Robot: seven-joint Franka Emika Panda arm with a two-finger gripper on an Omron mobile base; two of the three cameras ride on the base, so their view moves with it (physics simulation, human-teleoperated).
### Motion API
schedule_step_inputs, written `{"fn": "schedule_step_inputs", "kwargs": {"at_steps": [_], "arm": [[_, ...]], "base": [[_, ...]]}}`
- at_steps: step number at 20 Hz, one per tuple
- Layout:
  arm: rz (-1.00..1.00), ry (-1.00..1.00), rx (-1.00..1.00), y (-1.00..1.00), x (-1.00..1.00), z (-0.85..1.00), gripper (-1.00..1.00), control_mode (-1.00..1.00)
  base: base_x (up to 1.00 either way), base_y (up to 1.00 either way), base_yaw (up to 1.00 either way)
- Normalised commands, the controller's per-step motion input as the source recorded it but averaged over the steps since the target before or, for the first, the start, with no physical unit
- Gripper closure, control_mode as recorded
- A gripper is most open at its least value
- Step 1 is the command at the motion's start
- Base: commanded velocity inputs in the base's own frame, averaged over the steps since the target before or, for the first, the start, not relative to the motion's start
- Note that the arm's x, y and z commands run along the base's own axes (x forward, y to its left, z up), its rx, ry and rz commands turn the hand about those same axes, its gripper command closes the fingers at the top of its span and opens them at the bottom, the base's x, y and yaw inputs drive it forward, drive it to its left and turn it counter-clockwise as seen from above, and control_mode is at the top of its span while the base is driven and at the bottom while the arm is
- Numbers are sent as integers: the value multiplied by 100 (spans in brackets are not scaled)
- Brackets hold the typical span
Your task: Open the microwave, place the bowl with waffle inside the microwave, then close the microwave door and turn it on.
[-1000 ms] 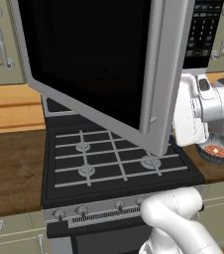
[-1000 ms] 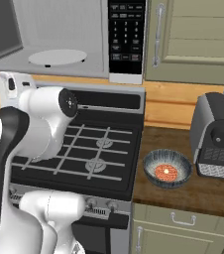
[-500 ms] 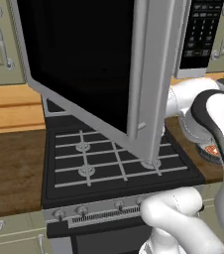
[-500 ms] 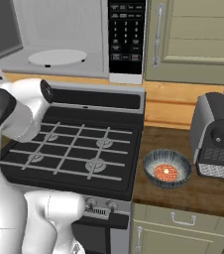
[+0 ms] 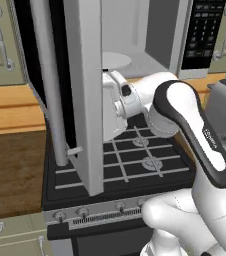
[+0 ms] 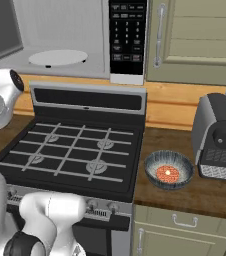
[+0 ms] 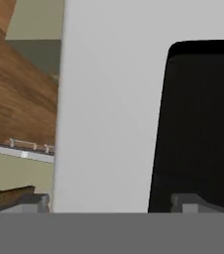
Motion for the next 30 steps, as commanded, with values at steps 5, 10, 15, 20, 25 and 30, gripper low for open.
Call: {"fn": "schedule_step_inputs", "kwargs": {"at_steps": [5,10,15,20,25,30], "arm": [[-10,-14,0,-92,24,-9,-100,-100],[-36,-1,-9,-100,16,-24,-100,-100],[-52,20,-28,-94,0,-29,-100,-100],[-35,26,-29,-84,3,-28,-100,-100],[-39,13,-5,-95,5,-38,-100,-100],[-47,9,0,-84,0,-47,-100,-100]], "base": [[0,0,0],[0,0,0],[0,0,0],[0,0,0],[0,0,0],[0,0,0]]}}
